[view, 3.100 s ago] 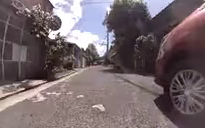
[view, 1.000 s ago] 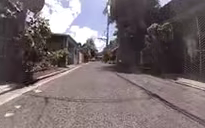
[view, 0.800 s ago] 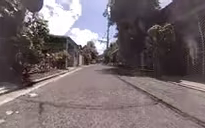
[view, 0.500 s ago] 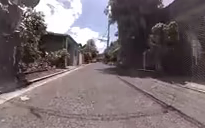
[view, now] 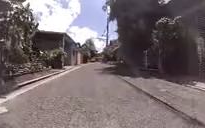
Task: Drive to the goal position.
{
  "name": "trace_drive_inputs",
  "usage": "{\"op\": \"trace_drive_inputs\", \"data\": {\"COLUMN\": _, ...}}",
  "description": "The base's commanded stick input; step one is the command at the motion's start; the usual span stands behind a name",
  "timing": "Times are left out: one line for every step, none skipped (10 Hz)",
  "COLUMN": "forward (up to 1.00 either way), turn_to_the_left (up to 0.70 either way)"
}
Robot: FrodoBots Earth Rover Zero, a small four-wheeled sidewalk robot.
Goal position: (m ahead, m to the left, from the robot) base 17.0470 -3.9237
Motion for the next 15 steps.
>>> {"op": "trace_drive_inputs", "data": {"forward": 0.85, "turn_to_the_left": 0.00}}
{"op": "trace_drive_inputs", "data": {"forward": 0.85, "turn_to_the_left": 0.00}}
{"op": "trace_drive_inputs", "data": {"forward": 0.85, "turn_to_the_left": 0.00}}
{"op": "trace_drive_inputs", "data": {"forward": 0.85, "turn_to_the_left": 0.00}}
{"op": "trace_drive_inputs", "data": {"forward": 0.85, "turn_to_the_left": 0.00}}
{"op": "trace_drive_inputs", "data": {"forward": 0.85, "turn_to_the_left": 0.00}}
{"op": "trace_drive_inputs", "data": {"forward": 0.85, "turn_to_the_left": 0.00}}
{"op": "trace_drive_inputs", "data": {"forward": 0.85, "turn_to_the_left": 0.00}}
{"op": "trace_drive_inputs", "data": {"forward": 0.85, "turn_to_the_left": 0.00}}
{"op": "trace_drive_inputs", "data": {"forward": 0.85, "turn_to_the_left": 0.00}}
{"op": "trace_drive_inputs", "data": {"forward": 0.85, "turn_to_the_left": 0.00}}
{"op": "trace_drive_inputs", "data": {"forward": 0.85, "turn_to_the_left": 0.00}}
{"op": "trace_drive_inputs", "data": {"forward": 0.85, "turn_to_the_left": 0.00}}
{"op": "trace_drive_inputs", "data": {"forward": 0.85, "turn_to_the_left": 0.00}}
{"op": "trace_drive_inputs", "data": {"forward": 0.85, "turn_to_the_left": 0.00}}
